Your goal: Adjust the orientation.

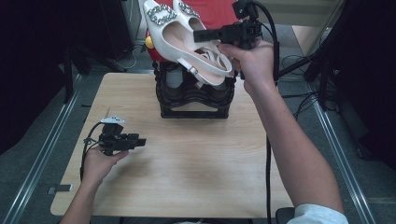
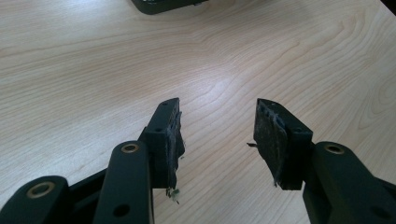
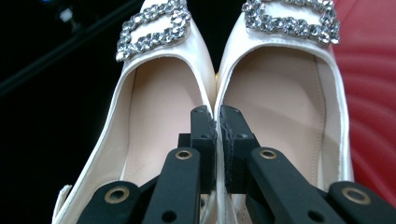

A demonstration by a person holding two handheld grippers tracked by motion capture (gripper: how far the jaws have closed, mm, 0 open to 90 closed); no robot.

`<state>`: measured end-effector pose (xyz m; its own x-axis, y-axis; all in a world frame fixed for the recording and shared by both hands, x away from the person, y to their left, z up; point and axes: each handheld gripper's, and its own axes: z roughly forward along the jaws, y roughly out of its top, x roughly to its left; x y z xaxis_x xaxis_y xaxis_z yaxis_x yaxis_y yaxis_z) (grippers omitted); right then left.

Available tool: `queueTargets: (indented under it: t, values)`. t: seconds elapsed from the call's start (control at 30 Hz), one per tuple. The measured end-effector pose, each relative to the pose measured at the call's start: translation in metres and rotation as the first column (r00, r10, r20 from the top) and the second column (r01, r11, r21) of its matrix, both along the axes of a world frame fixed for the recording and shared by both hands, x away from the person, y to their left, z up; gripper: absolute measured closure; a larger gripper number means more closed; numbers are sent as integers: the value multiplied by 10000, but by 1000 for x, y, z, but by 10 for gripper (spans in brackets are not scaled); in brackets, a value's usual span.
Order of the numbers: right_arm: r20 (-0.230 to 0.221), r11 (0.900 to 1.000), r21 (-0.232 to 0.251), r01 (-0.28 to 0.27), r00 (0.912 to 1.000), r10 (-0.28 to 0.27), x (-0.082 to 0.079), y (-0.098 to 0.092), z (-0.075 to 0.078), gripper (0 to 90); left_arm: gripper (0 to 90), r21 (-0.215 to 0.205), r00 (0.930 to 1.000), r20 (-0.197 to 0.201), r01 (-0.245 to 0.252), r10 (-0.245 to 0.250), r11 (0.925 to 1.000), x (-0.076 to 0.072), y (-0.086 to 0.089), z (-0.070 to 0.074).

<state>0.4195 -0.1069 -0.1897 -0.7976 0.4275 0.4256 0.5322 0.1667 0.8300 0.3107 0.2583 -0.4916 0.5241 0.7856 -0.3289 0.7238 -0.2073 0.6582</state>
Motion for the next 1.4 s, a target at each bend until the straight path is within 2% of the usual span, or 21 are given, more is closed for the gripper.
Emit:
queueTargets:
  t: [0.13, 0.23, 0.37, 0.5, 0.6, 0.63, 0.7, 0.73, 0.83, 0.9, 1.03, 1.1, 1.13, 1.2, 1.23, 1.27, 1.3, 1.4]
  values:
    - [-134, 9978, 408, 528, 9985, -523, 12, 1, 8, 861, 520, -29, 10000, 4, 19, -19, 10000, 2, -2, 0]
    - [-327, 9910, 712, 1131, 9933, -1110, 21, 1, 12, 861, 520, -40, 9999, -11, 128, -128, 9999, 3, -4, 0]
    - [-522, 9824, 751, 1711, 9845, -1675, 35, 1, 16, 862, 522, -9, 9998, -17, 219, -219, 9998, 5, -6, 0]
    - [-615, 9666, 844, 2418, 9695, -2372, 47, 2, 21, 862, 526, -66, 9995, -65, 307, -308, 9995, 7, -8, -1]
    - [-685, 9490, 898, 3022, 9525, -2968, 56, 3, 25, 862, 529, -60, 9992, -82, 403, -404, 9992, 9, -11, -1]
    - [-731, 9392, 974, 3293, 9435, -3232, 59, 4, 25, 862, 529, -58, 9991, -77, 415, -416, 9991, 9, -12, -1]
    - [-783, 9260, 1056, 3624, 9314, -3556, 65, 5, 26, 862, 530, -157, 9989, -18, 469, -469, 9988, 10, -13, -1]
    - [-763, 9158, 1068, 3871, 9216, -3807, 69, 7, 27, 862, 531, -173, 9988, -39, 492, -493, 9986, 11, -13, -1]
    - [-719, 8954, 1100, 4315, 9019, -4258, 74, 10, 28, 861, 532, -114, 9985, -43, 537, -538, 9985, 12, -15, 0]
    - [-695, 8780, 1140, 4649, 8853, -4598, 78, 13, 27, 861, 532, -242, 9986, -32, 528, -529, 9983, 12, -15, 0]
    - [-862, 8325, 1198, 5409, 8411, -5340, 87, 17, 21, 861, 533, -248, 9983, -20, 587, -587, 9980, 13, -17, 1]
    - [-1028, 8236, 1386, 5500, 8351, -5404, 91, 19, 19, 861, 534, -234, 9980, -30, 632, -633, 9977, 14, -17, 0]
    - [-1000, 8249, 1373, 5484, 8362, -5393, 91, 21, 19, 861, 534, -229, 9981, -32, 611, -612, 9979, 14, -18, 0]
    - [-918, 8126, 1254, 5692, 8222, -5617, 91, 27, 19, 861, 535, -231, 9980, -51, 633, -634, 9977, 14, -18, 0]
    - [-905, 8103, 1187, 5739, 8189, -5667, 91, 30, 19, 860, 536, -234, 9979, -60, 639, -640, 9977, 14, -18, 0]
    - [-974, 8040, 1209, 5823, 8130, -5741, 91, 33, 17, 861, 536, -197, 9979, -40, 642, -643, 9977, 14, -18, 0]
    - [-986, 8052, 1175, 5812, 8137, -5729, 91, 35, 16, 861, 535, -202, 9978, -33, 665, -666, 9976, 13, -18, 0]
    - [-1117, 8012, 1112, 5880, 8085, -5778, 93, 41, 12, 860, 536, -273, 9978, -10, 657, -658, 9975, 13, -17, 1]
